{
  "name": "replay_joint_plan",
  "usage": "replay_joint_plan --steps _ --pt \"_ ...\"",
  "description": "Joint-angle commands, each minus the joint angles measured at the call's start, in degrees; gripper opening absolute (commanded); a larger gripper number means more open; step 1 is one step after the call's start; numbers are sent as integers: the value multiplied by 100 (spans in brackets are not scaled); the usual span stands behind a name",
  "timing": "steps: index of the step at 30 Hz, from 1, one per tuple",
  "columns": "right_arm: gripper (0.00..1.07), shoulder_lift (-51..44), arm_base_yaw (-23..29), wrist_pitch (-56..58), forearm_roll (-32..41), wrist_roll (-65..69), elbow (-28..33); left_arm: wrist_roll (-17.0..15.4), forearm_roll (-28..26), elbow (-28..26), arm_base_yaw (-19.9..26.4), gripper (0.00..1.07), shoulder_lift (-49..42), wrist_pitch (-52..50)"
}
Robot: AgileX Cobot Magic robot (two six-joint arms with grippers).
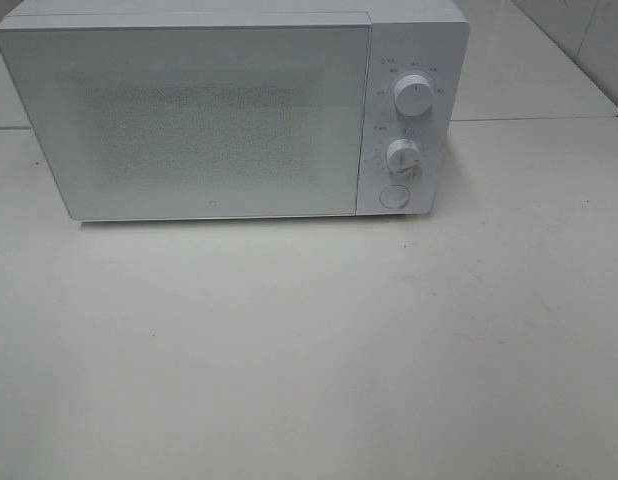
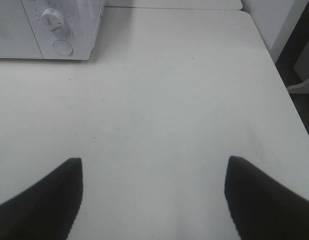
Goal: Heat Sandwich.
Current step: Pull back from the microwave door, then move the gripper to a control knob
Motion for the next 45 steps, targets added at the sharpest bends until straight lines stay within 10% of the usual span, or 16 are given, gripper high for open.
replay_joint_plan --steps 1,45 --pt "75 -132 -29 -52 34 17 0 0 -11 17 17 100 -155 -23" --pt "79 355 -29 -464 74 0 -172 0 -11 17 17 100 -155 -23"
